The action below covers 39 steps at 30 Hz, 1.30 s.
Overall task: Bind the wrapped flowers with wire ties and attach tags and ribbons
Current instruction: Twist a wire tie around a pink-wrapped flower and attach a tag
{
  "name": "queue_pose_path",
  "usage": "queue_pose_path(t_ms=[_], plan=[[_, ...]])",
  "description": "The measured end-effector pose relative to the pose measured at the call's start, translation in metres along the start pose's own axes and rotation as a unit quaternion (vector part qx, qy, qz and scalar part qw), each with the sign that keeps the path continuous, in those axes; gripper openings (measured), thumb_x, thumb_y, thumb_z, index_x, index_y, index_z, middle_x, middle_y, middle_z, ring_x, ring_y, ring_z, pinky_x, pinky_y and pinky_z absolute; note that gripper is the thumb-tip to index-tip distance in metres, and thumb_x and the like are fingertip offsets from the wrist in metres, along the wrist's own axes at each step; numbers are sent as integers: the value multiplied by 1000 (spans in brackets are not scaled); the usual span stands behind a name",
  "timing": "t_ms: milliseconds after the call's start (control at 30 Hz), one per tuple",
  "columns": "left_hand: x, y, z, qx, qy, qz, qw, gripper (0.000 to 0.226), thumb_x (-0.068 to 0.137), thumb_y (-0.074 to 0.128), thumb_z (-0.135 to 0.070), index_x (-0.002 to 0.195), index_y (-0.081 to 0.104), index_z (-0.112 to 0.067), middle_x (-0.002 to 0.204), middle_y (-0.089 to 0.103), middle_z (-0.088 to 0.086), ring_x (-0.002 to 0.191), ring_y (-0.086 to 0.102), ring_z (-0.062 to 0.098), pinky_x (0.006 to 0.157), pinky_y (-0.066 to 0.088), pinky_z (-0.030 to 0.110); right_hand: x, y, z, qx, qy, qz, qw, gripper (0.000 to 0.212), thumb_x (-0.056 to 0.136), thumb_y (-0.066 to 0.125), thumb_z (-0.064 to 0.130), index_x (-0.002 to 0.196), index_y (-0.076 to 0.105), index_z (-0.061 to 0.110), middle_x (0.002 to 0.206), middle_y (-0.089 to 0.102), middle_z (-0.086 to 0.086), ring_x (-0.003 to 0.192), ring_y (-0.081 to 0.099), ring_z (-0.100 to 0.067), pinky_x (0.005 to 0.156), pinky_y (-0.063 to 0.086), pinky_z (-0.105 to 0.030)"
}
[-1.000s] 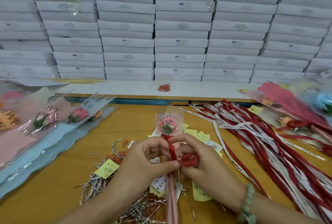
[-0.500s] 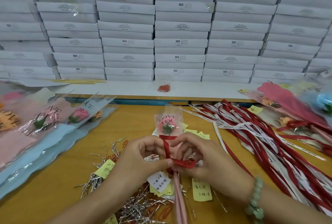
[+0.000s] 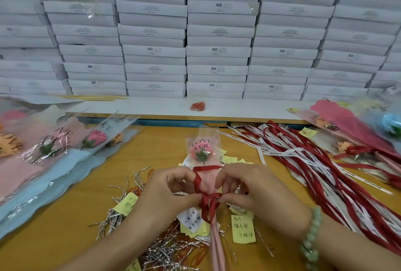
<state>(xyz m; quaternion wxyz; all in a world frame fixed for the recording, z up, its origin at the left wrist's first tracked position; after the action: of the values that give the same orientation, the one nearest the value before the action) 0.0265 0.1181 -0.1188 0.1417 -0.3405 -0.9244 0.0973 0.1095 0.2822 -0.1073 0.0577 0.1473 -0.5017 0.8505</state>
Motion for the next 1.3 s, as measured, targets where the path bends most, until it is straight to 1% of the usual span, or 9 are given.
queue_pose_path(t_ms=[100,267,400,500,667,1000,1133,1233,1300], plan=[[1,-3,1,-2,-6,-2,1000,26,69,80,9,68,75,-17,77,76,5,72,73,14,61,53,14,3,-8,-3,11,4,26,1000,22,76,82,25,91,65,26,73,64,19,73,62,2,66,46,-12],[6,-12,-2,28,-27,43,998,16,56,86,-24,68,77,-20,85,77,-1,81,73,14,78,59,27,6,-24,-16,-52,46,112,991,19,78,80,30,90,66,29,78,67,15,73,63,1,68,51,-23],[11,-24,-2,103,-83,105,986,24,53,85,-41,68,77,-23,85,76,-5,74,66,12,67,51,16,2,-31,-27,-141,72,161,974,11,82,76,34,82,65,31,80,67,18,77,61,5,70,50,-19],[13,-34,-3,152,-110,143,972,29,52,85,-45,67,77,-22,84,75,2,73,64,16,64,48,17,0,-38,-35,-196,98,177,959,14,82,75,32,76,62,32,75,64,18,73,58,6,66,46,-16],[15,-49,-4,215,-151,129,956,27,55,86,-48,68,76,-27,69,72,-9,62,62,-4,51,38,3,-5,-49,-47,-252,150,202,934,14,82,74,28,76,62,32,72,61,18,70,57,4,61,39,-13],[16,-67,-4,255,-168,179,935,27,56,83,-51,67,74,-28,62,67,-9,56,53,-1,58,37,18,-6,-48,-50,-315,183,223,904,13,84,71,25,78,60,31,80,63,16,76,57,2,68,46,-18],[20,-68,-18,138,-105,75,982,21,70,78,-37,67,65,-21,82,75,4,74,65,12,71,49,28,-6,-49,-50,-313,182,218,907,13,84,71,25,79,60,31,77,61,17,75,57,2,73,50,-20],[25,-78,-20,47,-97,-85,991,15,89,61,-6,75,56,-9,66,70,8,66,69,20,78,57,43,-6,-49,-50,-313,180,222,906,16,84,70,25,77,57,32,75,58,17,76,57,1,72,49,-20],[25,-90,-18,112,-97,-149,978,7,94,54,-6,90,52,-11,57,68,7,55,68,20,69,59,43,-7,-49,-50,-315,175,220,906,19,84,70,26,75,55,33,74,55,18,76,56,1,70,47,-18]])
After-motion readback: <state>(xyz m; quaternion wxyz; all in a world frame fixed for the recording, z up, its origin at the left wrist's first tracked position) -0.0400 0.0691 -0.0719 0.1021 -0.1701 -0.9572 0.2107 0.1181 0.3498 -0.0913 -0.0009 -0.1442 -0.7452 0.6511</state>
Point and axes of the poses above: each hand's wrist, its own x-axis towards the middle knuckle, its own y-axis out of the palm, z = x × y, the point moved 3 cm from there along x, towards the middle knuckle
